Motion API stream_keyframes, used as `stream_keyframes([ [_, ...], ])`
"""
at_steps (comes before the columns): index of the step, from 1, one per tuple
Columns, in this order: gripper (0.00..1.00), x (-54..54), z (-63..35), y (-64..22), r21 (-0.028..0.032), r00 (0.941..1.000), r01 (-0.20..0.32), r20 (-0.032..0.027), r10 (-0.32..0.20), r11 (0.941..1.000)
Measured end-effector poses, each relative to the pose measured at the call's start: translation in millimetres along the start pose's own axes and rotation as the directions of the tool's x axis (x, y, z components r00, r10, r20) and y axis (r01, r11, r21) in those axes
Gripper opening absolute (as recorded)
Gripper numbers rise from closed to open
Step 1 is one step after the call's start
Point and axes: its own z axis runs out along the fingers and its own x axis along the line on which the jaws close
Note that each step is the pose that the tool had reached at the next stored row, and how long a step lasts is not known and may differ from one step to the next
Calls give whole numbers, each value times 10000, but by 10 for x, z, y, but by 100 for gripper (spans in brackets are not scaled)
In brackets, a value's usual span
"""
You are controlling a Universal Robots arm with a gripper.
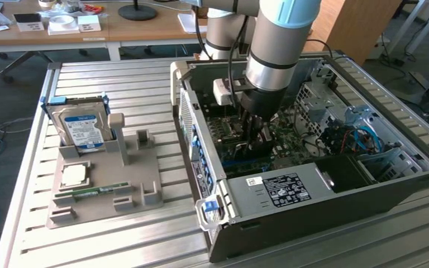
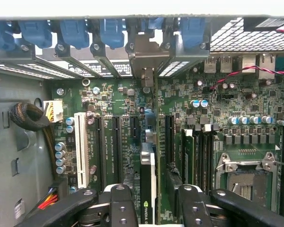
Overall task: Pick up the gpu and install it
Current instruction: 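Insert the gpu into the slot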
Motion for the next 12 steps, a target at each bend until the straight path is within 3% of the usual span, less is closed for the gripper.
stream_keyframes([
  [10,40,0,-1,0,-1,10000,1,-2,-1,10000],
  [12,33,0,-1,0,-1,10000,0,-2,0,10000],
])
